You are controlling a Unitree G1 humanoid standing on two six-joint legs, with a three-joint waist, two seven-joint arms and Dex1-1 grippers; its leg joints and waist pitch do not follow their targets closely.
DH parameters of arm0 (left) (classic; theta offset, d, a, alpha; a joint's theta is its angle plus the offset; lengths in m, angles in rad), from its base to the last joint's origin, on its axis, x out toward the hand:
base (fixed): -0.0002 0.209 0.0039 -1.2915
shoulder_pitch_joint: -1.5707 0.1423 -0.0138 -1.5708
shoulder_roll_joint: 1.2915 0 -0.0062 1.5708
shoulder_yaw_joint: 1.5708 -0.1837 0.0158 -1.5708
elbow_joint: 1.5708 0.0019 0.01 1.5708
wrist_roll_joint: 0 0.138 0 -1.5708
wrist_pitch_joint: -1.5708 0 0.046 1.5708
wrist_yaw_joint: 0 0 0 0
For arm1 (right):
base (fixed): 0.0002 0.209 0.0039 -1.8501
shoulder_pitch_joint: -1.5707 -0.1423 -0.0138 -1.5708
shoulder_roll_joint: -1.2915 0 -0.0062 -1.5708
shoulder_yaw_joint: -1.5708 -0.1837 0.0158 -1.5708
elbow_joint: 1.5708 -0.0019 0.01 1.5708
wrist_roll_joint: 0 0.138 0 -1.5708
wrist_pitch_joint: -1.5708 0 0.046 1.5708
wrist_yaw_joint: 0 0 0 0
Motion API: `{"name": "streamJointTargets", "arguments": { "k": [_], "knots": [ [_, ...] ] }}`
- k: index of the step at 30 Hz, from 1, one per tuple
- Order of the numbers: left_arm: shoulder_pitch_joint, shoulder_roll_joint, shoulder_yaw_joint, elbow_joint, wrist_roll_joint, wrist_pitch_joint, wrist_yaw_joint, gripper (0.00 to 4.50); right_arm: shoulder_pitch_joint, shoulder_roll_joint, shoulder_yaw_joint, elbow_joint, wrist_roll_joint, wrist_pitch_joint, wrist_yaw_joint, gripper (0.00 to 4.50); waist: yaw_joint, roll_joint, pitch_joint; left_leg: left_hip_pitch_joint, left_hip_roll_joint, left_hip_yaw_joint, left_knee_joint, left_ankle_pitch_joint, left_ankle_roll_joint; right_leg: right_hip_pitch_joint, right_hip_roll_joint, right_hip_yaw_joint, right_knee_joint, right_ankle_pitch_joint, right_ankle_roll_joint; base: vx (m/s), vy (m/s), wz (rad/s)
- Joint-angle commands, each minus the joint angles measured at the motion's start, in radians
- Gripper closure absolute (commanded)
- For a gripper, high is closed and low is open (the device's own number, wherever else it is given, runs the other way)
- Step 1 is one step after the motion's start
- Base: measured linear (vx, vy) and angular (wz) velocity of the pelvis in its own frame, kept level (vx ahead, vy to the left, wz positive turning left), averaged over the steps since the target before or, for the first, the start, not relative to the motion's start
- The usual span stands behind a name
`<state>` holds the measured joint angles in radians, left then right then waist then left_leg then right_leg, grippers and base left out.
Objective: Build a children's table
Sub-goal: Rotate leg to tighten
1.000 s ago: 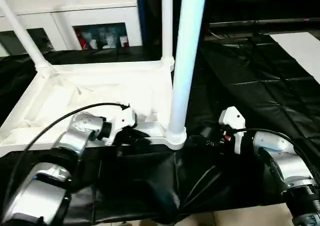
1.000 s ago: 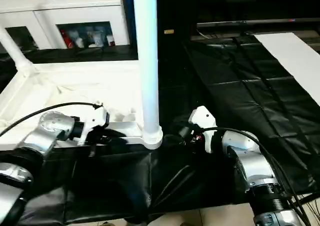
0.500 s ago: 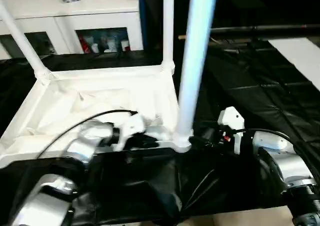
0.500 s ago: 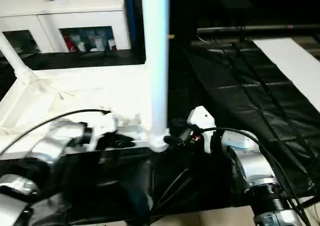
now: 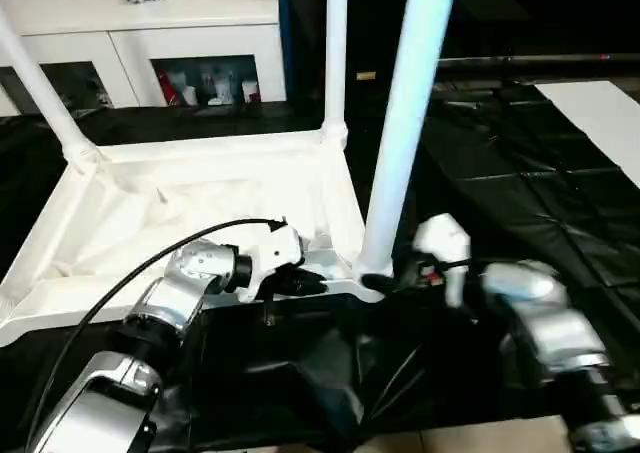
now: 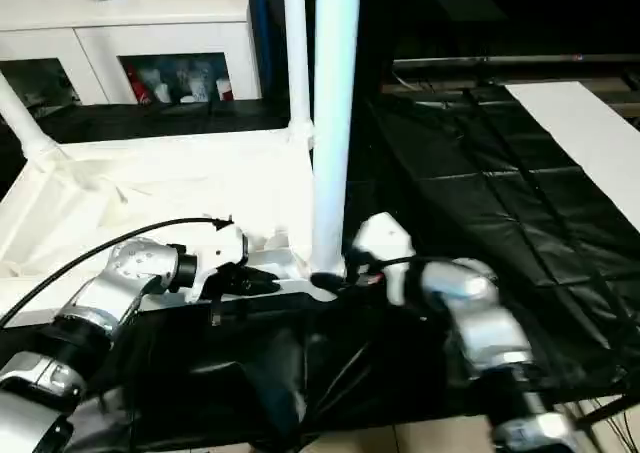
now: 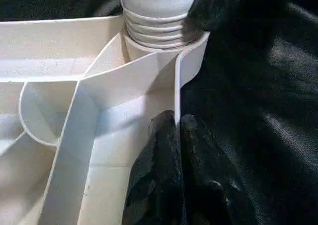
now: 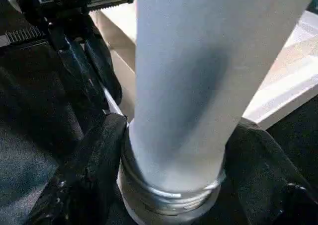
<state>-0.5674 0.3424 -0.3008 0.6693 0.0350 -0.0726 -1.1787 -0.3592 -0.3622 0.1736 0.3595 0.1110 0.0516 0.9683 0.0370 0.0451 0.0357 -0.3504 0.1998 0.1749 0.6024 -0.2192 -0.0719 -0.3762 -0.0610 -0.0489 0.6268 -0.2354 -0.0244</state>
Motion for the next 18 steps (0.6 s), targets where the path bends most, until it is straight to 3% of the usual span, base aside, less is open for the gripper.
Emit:
{"name": "streamJointTargets", "arguments": {
  "k": [1, 9, 18],
  "knots": [
    [0.042, 0.002, -0.042, 0.031, 0.028, 0.028, -0.015, 4.44, -0.026, 0.01, 0.009, 0.012, 0.002, -0.003, 0.0, 1.36, -0.002, -0.017, -0.049, -0.005, 0.029, -0.008, -0.067, -0.072, 0.077, 0.045, -0.073, 0.045, -0.076, -0.042, -0.219, 0.0, 0.0, 0.0],
    [0.045, 0.026, -0.045, 0.016, 0.032, 0.049, -0.038, 4.5, -0.043, 0.032, -0.003, 0.051, 0.013, -0.018, -0.003, 1.67, -0.004, -0.014, -0.047, -0.004, 0.031, -0.008, -0.07, -0.086, 0.07, 0.045, -0.075, 0.046, -0.077, -0.046, -0.227, 0.0, 0.0, 0.0],
    [0.04, 0.063, -0.05, 0.008, 0.034, 0.07, -0.081, 4.5, -0.05, 0.021, -0.006, 0.07, 0.009, -0.034, 0.014, 1.91, -0.005, -0.013, -0.05, -0.006, 0.03, -0.008, -0.068, -0.061, 0.077, 0.048, -0.073, 0.046, -0.07, 0.022, -0.237, 0.0, 0.0, 0.0]
  ]
}}
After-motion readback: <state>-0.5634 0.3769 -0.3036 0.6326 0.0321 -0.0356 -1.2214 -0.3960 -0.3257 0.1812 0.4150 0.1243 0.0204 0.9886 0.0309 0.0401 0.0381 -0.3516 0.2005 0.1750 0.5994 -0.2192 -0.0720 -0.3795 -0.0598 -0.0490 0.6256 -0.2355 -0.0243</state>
